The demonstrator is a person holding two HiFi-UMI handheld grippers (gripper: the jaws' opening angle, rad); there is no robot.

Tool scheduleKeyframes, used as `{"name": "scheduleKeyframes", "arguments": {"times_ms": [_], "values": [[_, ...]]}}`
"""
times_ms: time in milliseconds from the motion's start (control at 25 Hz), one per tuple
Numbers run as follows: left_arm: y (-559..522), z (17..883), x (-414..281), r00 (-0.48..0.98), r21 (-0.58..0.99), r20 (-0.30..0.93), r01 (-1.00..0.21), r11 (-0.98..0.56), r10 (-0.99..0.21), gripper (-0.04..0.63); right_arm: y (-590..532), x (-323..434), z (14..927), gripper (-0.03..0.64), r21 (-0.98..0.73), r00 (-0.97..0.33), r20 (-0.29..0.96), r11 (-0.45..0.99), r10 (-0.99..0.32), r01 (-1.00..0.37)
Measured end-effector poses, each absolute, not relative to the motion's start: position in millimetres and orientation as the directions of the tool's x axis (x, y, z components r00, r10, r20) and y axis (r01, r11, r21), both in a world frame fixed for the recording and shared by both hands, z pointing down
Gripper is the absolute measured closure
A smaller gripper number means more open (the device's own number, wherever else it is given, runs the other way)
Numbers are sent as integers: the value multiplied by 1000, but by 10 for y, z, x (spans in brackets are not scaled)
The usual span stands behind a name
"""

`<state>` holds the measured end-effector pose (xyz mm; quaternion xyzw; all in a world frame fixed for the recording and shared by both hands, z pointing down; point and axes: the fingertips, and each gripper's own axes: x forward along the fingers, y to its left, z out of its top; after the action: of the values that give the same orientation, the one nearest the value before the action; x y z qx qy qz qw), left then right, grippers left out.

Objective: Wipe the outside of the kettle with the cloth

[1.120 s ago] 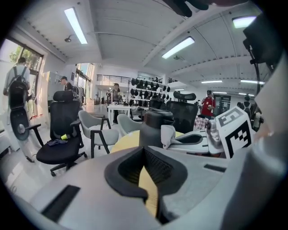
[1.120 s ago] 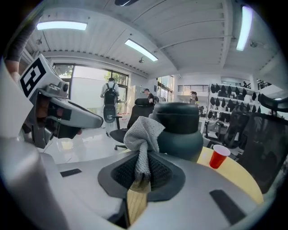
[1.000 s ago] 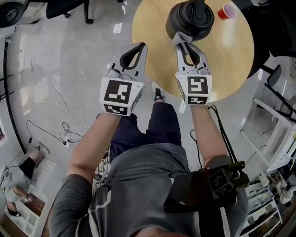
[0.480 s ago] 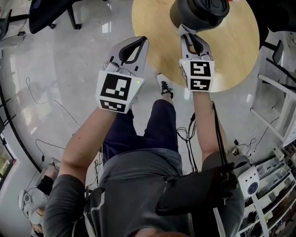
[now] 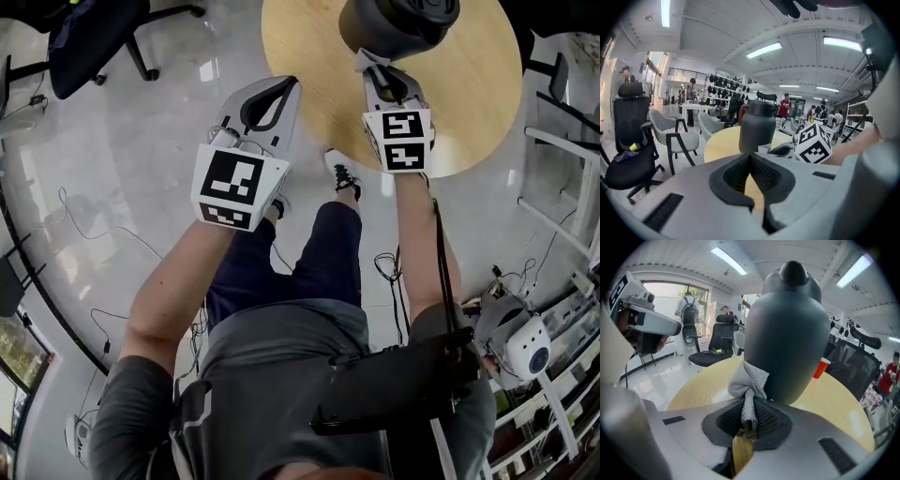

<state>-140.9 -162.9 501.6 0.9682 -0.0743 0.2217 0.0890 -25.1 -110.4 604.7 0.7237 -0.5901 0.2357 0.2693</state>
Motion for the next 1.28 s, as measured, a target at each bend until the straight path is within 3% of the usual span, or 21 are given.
{"name": "scheduleKeyframes", "arguments": {"times_ms": [360,560,760,1280], "values": [[-1709,4408,-1419,921,126,385,-109,-986,-53,586,-1027,-478,4864,565,143,305,515,-270,-801,-952],[-1688,4101,-1381,938,121,346,-63,-991,-17,587,-1127,-362,4507,565,167,361,494,-321,-791,-932],[-1698,4208,-1333,929,144,368,-16,-990,38,586,-1230,-278,4616,565,179,364,505,-317,-783,-931],[-1889,5003,-1125,878,164,478,-85,-983,3,588,-1294,-307,5790,565,66,234,640,-251,-732,-966]]}}
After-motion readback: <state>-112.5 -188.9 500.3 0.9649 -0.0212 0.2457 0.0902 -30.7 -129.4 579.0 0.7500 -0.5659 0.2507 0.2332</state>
